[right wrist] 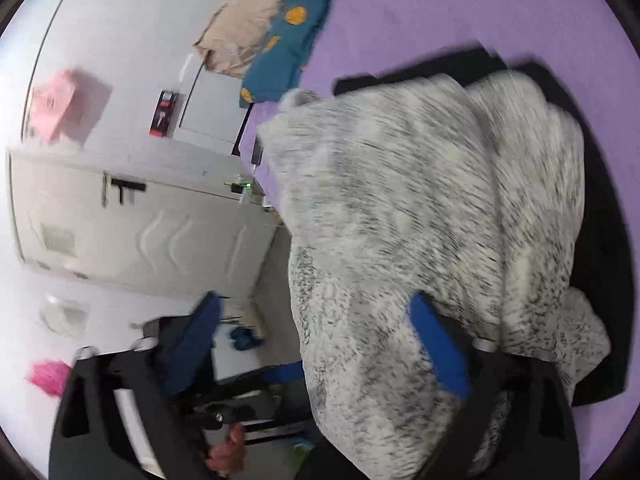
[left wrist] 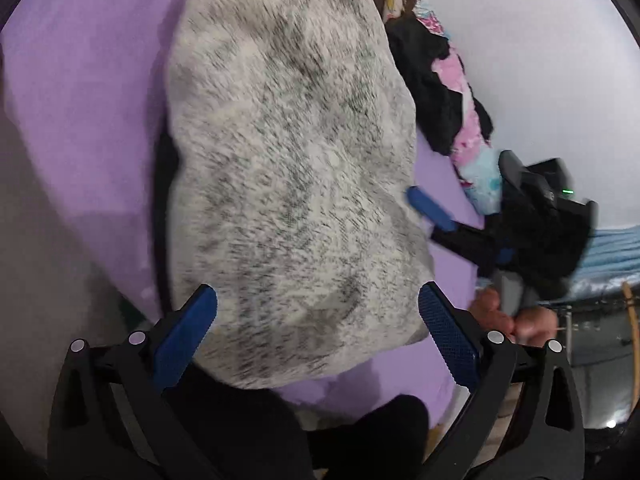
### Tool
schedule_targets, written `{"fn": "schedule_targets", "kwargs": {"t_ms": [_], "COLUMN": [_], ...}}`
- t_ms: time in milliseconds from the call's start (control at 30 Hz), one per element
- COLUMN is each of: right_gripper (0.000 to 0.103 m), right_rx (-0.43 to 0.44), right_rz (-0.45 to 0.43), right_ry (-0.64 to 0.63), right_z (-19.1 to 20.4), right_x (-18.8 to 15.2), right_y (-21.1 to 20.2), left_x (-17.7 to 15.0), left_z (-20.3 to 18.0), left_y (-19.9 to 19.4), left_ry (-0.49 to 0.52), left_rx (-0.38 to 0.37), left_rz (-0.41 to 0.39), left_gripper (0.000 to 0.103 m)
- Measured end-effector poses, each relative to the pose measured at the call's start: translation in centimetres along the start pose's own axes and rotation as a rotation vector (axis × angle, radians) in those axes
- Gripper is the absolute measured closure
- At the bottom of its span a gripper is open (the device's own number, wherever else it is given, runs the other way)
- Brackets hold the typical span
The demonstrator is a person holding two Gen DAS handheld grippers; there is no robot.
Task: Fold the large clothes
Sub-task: 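Lower the bundle onto the black garment and open both tools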
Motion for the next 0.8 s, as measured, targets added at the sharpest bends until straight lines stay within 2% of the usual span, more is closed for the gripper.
{"fn": "schedule_targets", "kwargs": {"t_ms": [100, 200, 300, 433, 533, 633, 700, 800], "right_gripper": [0.006, 0.006, 0.006, 0.006, 0.005, 0.006, 0.006, 0.006], "right_rx": [0.021, -0.061, -0.129, -0.384, -0.413, -0.484, -0.480, -0.457], "right_rz": [0.000, 0.018, 0.046, 0.086, 0.127, 0.173, 0.174, 0.168], "right_ry": [-0.055, -0.160, -0.177, -0.225, -0.207, -0.248, -0.213, -0.179], "right_z": [2.5, 4.9, 5.8, 4.9, 3.1, 1.7, 0.5, -0.2], "right_x": [1.2, 2.8, 4.3, 5.9, 6.3, 6.4, 6.7, 7.2], "right_y": [0.1, 1.9, 4.7, 8.6, 10.3, 11.6, 11.9, 11.8], "left_x": [0.5, 1.1, 1.5, 2.3, 3.0, 3.6, 4.0, 4.5], "left_z": [0.0, -0.1, 0.0, 0.5, 1.0, 1.9, 2.7, 2.8], "left_y": [-1.9, -2.9, -2.2, 0.8, 1.8, 2.0, 2.2, 2.5], "left_ry": [-0.006, 0.018, 0.031, 0.050, 0.031, -0.017, -0.035, -0.028], "left_rx": [-0.040, -0.023, -0.002, 0.087, 0.095, 0.027, -0.015, -0.003], "left_rz": [-0.030, -0.057, -0.046, -0.010, -0.012, -0.019, -0.012, -0.010], "left_gripper": [0.007, 0.007, 0.007, 0.007, 0.007, 0.007, 0.007, 0.007]}}
Point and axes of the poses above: each gripper's, at about its wrist camera, not at the fingertips, and y roughly the way its jaws point, z to its left, x to its top, the point moved 1 cm from there along y, roughly the way its jaws point, and after that the axes turned 1 degree about -z, right-handed, at the moved point
